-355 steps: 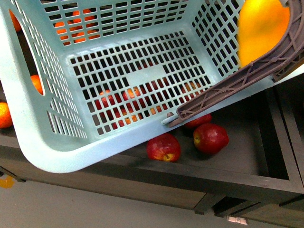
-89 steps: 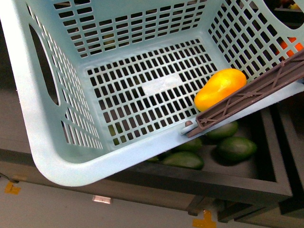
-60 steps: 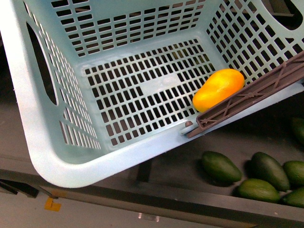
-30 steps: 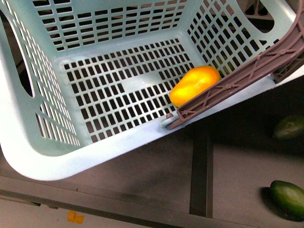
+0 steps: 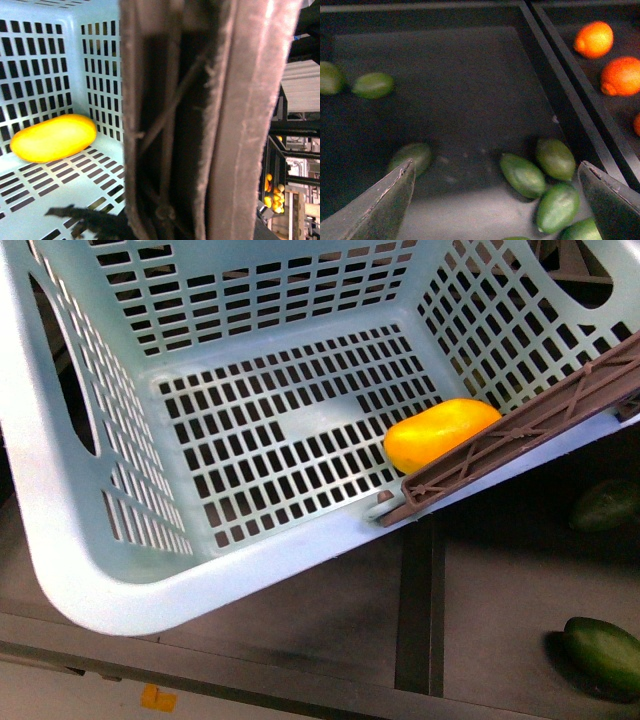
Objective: Pick mango and avocado into basket
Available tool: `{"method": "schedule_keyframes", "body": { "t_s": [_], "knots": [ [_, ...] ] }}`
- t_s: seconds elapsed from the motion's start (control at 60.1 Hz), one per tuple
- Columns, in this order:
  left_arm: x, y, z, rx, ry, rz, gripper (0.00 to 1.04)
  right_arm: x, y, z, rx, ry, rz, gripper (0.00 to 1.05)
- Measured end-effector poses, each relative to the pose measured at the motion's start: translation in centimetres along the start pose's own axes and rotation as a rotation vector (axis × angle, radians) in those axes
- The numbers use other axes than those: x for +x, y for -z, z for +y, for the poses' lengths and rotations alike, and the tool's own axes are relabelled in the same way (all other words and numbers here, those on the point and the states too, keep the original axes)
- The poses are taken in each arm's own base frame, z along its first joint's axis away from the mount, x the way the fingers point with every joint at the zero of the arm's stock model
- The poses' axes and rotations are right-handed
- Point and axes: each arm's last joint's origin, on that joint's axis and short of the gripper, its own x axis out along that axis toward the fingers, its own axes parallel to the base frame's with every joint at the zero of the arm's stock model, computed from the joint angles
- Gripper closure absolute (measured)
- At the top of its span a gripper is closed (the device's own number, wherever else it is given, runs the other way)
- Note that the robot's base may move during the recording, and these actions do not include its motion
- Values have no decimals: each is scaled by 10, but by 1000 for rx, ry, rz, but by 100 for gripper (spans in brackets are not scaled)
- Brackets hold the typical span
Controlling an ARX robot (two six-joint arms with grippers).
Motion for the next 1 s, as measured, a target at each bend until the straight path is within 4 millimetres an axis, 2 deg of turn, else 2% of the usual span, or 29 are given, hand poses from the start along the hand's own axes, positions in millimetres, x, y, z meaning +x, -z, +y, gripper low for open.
{"method": "schedule_keyframes", "body": {
  "t_s": [0.067, 0.133, 0.233, 0.349, 0.682, 0.899, 0.998],
  "knots": [
    [0, 0, 0, 3, -3, -5, 90, 35, 12, -1, 88, 2, 107, 9],
    [0, 0, 0, 1, 1, 1, 90, 68, 24, 9, 173, 24, 185, 9],
    [0, 0, 0, 0, 4, 7, 90, 94, 31, 26, 210, 43, 236, 9],
    [0, 0, 0, 0, 6, 10, 90, 128, 43, 60, 280, 28, 338, 9],
    [0, 0, 0, 1, -1, -2, 90, 176, 47, 114, 488, 21, 434, 9],
    [0, 0, 0, 0, 7, 11, 90, 195, 50, 149, 519, -6, 460, 9],
    [0, 0, 0, 0, 5, 9, 90, 200, 50, 156, 519, -11, 463, 9]
  ]
}}
